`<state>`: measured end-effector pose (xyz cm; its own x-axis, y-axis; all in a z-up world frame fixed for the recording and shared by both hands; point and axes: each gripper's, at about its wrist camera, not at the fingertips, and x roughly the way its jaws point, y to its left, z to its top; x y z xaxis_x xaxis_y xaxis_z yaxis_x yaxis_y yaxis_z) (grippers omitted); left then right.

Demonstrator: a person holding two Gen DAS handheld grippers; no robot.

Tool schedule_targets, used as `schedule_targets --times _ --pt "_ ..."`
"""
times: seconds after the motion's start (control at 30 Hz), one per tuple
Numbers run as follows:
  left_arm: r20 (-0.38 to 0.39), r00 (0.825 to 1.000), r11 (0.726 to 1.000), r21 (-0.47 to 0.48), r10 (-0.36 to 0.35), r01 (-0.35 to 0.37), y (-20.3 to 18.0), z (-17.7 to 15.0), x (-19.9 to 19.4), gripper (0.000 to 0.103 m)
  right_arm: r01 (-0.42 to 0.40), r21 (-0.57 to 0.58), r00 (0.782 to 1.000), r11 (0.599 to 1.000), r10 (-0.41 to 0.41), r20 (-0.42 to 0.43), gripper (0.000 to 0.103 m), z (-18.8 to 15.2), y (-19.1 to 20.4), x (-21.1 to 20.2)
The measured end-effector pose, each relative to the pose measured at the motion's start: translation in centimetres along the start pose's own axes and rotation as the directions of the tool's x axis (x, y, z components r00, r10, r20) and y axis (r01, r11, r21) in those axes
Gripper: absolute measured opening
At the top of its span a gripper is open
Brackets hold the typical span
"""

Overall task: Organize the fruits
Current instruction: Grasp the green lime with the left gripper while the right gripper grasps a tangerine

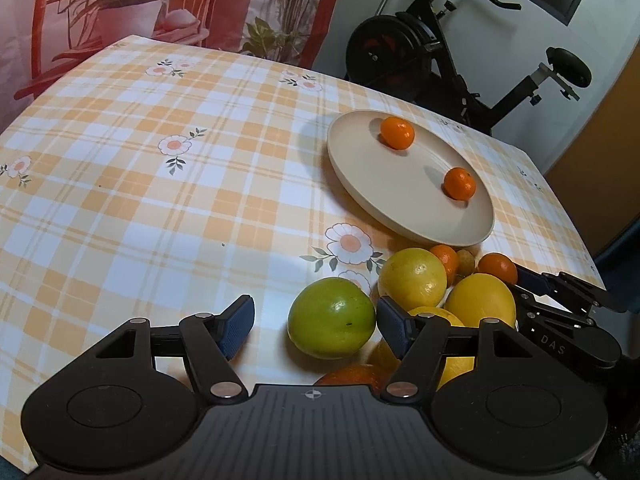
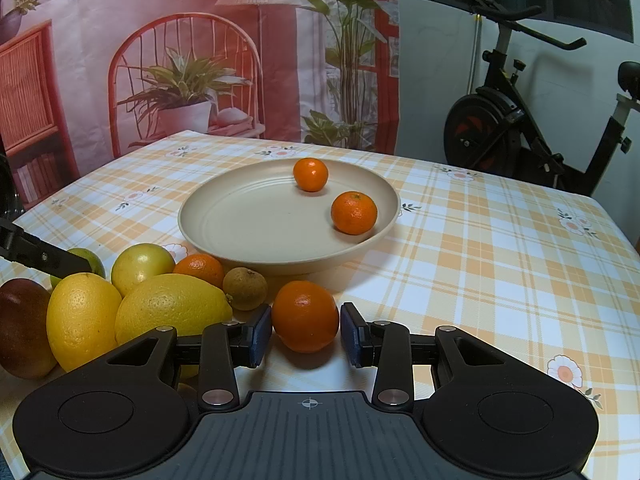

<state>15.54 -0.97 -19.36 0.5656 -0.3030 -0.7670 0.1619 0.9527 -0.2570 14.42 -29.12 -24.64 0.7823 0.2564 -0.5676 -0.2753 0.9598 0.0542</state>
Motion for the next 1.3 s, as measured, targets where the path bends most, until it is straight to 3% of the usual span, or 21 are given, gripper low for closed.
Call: schedule_targets --times 0.37,0.6,0.87,1.3 --pt "-0.010 1.000 0.999 -0.021 -0.025 0.025 0.23 -0.13 0.38 0.068 0.000 0.000 1.000 1.000 0.000 0.000 0.035 -0.02 -0.01 0.01" --pt "0.006 0.999 0.999 -0.006 -0.054 0.054 -0.03 -0.27 0.22 0.053 0.000 0.000 1.000 1.000 0.000 0.000 0.035 -0.01 -0.02 0.01" --pt "0.010 0.998 0.998 -0.001 -0.062 0.062 -0.06 -0.34 0.15 0.051 0.000 0.001 1.000 1.000 0.000 0.000 0.035 -0.01 -0.02 0.00" --pt "0.059 0.998 1.000 -0.019 0.014 -0.013 0.61 0.04 -0.40 0.050 0.000 0.001 1.000 1.000 0.000 0.000 0.035 -0.02 -0.04 0.00"
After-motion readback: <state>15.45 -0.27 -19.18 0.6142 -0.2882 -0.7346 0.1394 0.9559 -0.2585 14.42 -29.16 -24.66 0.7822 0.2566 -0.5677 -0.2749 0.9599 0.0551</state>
